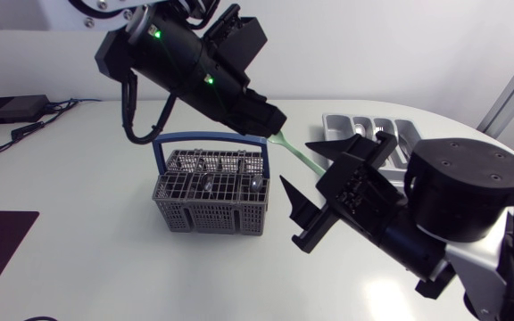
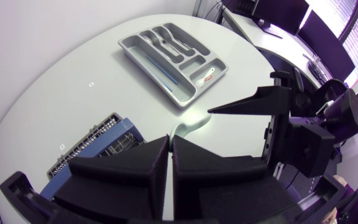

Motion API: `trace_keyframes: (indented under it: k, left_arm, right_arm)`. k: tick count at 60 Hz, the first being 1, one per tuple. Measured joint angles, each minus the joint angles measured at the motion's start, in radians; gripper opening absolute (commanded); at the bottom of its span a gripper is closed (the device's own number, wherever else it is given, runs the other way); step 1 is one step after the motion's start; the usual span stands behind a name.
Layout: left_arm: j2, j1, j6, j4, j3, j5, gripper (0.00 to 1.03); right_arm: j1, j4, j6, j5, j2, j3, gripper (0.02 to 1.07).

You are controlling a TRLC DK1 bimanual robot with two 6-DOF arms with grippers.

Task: Unload the cutlery basket into the drawer organizer.

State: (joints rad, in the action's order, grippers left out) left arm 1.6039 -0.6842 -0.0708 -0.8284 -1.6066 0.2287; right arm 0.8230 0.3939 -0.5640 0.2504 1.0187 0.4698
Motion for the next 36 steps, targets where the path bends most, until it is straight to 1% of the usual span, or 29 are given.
trace_keyframes:
  k: [4,8,10,20,24,30,34,36]
  left_arm:
    - [0.0,0.0,0.0,0.0,0.0,0.0,0.04]
    - [0.001,0.0,0.0,0.0,0.0,0.0,0.04]
    - [0.001,-0.001,0.0,0.0,0.0,0.0,0.04]
    - [0.002,-0.001,0.0,0.001,0.0,0.0,0.04]
    - [0.002,-0.004,0.0,0.007,0.002,0.0,0.04]
    - [0.004,-0.008,0.0,0.012,0.003,0.0,0.04]
    - [0.006,-0.008,0.0,0.013,0.003,0.0,0.04]
    - [0.007,-0.008,0.0,0.013,0.003,0.0,0.04]
  right_arm:
    - [0.0,0.008,-0.014,0.009,0.019,0.0,0.64]
    - [0.0,0.024,-0.022,0.014,0.037,0.0,0.64]
    - [0.0,0.031,-0.025,0.017,0.044,0.002,0.61]
    - [-0.001,0.044,-0.04,0.03,0.073,0.016,0.61]
    - [-0.002,0.052,-0.043,0.039,0.084,0.027,0.57]
    - [-0.007,0.057,-0.043,0.043,0.098,0.045,0.57]
    - [-0.008,0.059,-0.044,0.044,0.107,0.054,0.52]
    - [-0.008,0.059,-0.044,0.045,0.111,0.058,0.52]
